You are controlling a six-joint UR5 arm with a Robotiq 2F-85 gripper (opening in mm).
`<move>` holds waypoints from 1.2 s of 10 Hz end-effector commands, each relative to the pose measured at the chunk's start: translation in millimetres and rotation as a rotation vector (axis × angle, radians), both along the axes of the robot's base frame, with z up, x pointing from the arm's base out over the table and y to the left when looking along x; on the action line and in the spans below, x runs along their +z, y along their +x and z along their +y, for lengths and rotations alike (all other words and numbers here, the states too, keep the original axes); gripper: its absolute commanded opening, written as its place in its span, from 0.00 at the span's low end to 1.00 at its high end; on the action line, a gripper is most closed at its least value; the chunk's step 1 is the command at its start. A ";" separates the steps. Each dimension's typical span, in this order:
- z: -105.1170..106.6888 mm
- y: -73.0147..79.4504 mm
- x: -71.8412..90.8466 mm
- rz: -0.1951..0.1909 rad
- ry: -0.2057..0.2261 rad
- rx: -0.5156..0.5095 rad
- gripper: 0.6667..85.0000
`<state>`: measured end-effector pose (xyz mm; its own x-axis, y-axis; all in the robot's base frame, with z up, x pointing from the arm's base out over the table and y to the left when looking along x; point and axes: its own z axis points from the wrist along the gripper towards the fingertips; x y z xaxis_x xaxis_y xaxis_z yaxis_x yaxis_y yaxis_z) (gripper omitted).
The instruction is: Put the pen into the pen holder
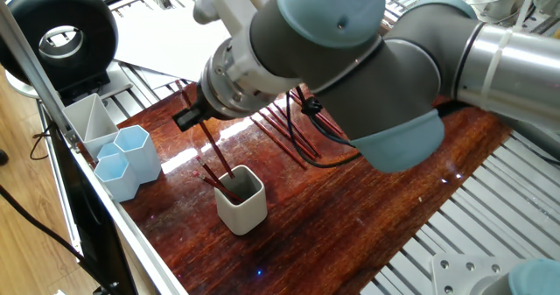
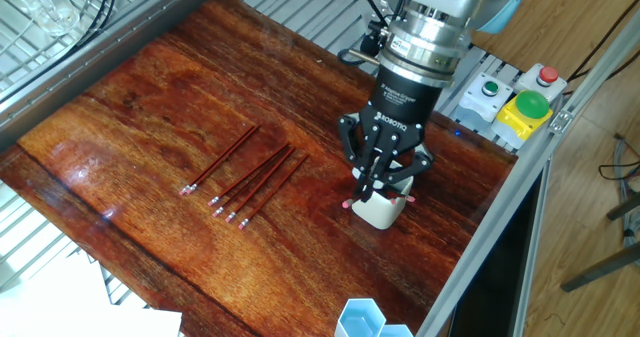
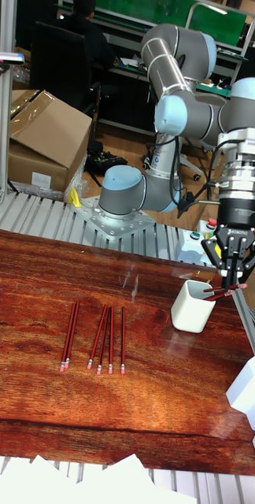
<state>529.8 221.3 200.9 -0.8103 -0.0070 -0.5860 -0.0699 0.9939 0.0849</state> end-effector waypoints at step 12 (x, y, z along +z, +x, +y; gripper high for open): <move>-24.7 -43.7 -28.4 0.195 -0.034 -0.092 0.00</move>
